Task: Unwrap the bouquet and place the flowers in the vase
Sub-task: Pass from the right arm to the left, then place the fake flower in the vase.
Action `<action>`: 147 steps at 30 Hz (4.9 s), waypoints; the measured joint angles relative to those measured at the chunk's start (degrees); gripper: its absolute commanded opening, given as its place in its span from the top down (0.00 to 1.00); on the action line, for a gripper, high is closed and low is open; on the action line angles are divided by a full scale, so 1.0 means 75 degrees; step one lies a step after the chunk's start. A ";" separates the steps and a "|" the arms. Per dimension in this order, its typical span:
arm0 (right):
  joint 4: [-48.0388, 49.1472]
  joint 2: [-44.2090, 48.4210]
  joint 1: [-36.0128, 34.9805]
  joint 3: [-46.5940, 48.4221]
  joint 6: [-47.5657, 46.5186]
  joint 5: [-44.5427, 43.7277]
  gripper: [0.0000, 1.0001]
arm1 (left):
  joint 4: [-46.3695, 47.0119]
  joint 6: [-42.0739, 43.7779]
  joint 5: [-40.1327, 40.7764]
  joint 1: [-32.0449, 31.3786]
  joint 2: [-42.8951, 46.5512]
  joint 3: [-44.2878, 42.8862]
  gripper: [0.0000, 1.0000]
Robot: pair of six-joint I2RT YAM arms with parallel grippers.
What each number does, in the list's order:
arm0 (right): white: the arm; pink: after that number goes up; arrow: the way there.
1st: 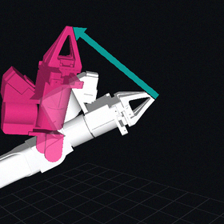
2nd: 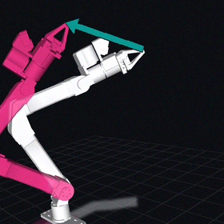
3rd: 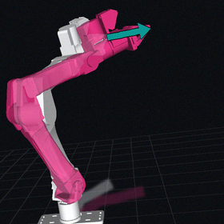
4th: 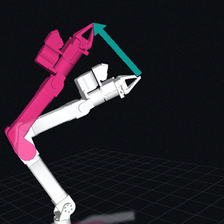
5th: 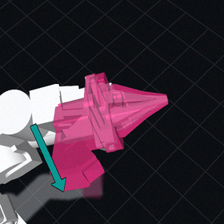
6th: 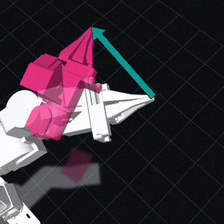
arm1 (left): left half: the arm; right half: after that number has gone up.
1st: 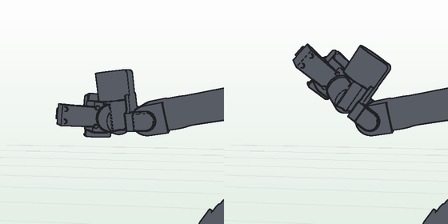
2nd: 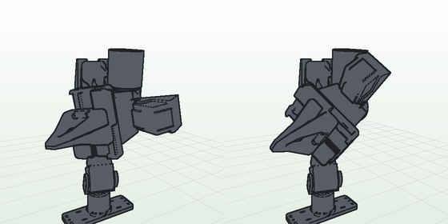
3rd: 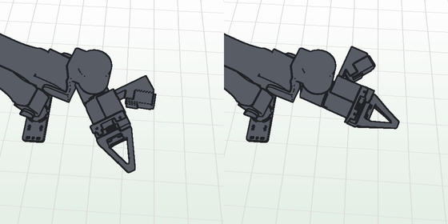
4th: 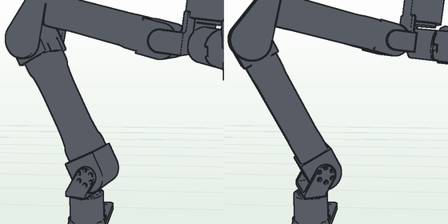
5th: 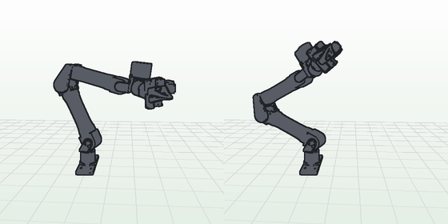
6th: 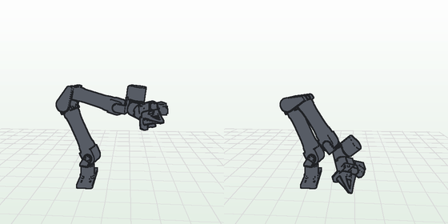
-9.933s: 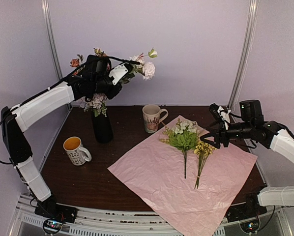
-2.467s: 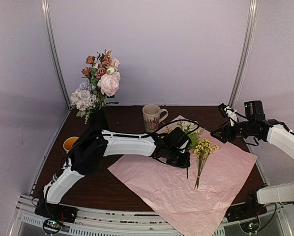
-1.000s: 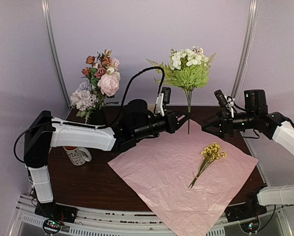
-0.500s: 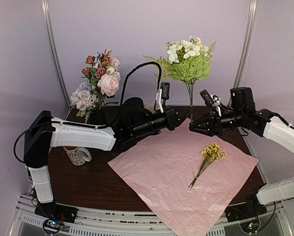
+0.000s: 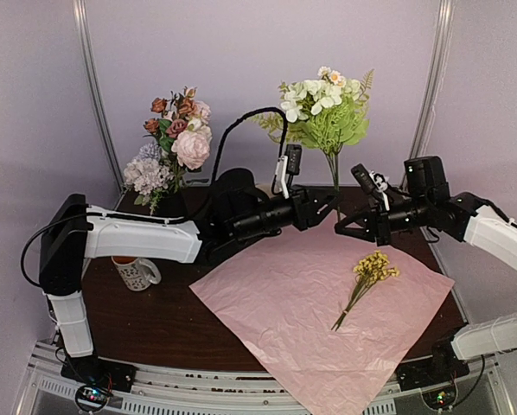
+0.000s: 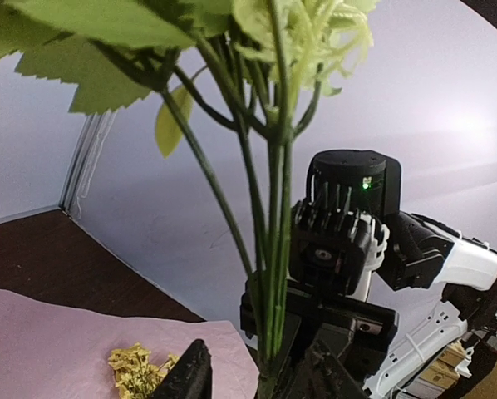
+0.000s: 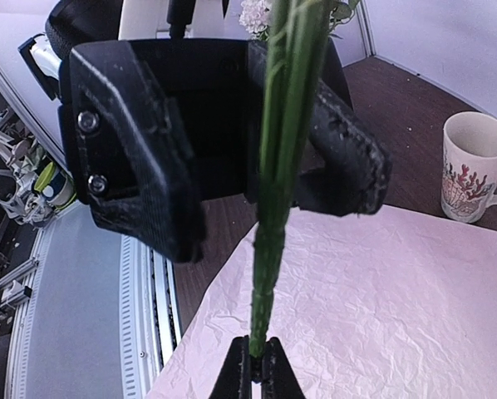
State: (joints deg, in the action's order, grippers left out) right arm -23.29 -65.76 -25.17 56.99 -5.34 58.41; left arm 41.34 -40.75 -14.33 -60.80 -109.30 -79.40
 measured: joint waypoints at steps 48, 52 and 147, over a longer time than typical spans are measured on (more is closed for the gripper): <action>-0.0825 0.0487 -0.0291 -0.0347 -0.1285 -0.1731 0.48 | -0.3518 0.1023 0.0152 0.0315 0.0262 -0.1786 1.00; -0.1291 0.0702 -0.0256 -0.0256 -0.1705 -0.1749 0.41 | -0.3774 0.1093 -0.0125 0.0595 0.0527 -0.1606 1.00; -0.0688 0.1195 0.1262 -0.1894 -0.2331 -0.2139 0.41 | -0.4724 0.0379 -0.0055 0.7804 0.3445 0.1000 1.00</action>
State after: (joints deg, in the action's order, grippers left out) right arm -28.45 -56.80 -15.70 42.78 -22.83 42.37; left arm 5.91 -37.91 -14.74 -2.26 -83.46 -71.90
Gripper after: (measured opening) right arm 0.588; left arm 0.032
